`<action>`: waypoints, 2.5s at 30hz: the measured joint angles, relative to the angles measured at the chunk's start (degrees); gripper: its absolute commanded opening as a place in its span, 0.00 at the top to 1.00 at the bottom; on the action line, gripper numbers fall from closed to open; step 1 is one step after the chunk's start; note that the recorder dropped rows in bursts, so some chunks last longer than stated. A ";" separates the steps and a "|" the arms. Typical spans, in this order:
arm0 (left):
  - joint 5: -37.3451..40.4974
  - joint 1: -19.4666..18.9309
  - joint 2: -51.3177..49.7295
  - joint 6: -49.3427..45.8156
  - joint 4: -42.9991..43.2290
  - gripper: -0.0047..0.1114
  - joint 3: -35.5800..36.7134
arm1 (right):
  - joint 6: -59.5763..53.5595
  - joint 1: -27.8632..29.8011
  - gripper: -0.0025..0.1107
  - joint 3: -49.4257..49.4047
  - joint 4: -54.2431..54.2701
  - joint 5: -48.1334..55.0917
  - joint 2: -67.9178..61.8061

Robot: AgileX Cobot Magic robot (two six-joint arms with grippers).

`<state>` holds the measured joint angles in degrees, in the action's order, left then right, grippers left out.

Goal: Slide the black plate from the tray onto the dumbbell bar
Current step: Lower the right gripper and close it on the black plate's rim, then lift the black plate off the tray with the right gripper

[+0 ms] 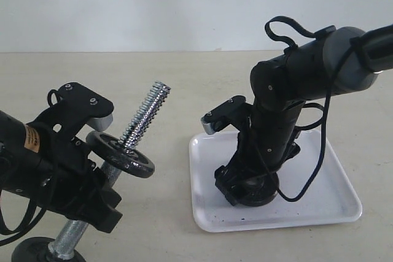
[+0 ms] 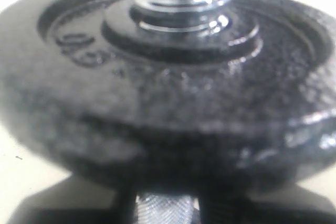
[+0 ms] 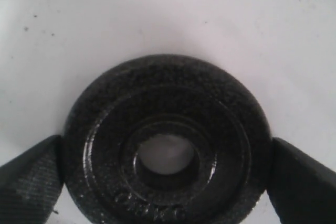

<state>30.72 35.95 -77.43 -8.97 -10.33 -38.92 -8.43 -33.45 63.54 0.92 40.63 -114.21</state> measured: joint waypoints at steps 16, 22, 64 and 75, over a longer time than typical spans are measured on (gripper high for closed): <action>0.00 0.00 0.00 0.00 0.00 0.92 0.00 | 0.51 0.00 0.91 0.19 0.23 0.85 0.00; 0.00 0.00 0.00 0.00 0.00 0.92 0.00 | 0.51 0.00 0.98 0.19 0.23 0.98 0.00; 11.90 0.00 -0.12 2.37 16.72 0.92 -5.50 | -4.97 -0.18 0.98 -1.77 3.16 1.34 2.82; 10.21 0.00 -2.53 3.75 18.45 0.92 -2.66 | -5.08 -0.18 0.98 -1.90 3.27 0.97 2.95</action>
<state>40.93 35.95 -79.97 -5.22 8.11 -41.58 -13.51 -33.64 61.63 4.18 41.59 -111.25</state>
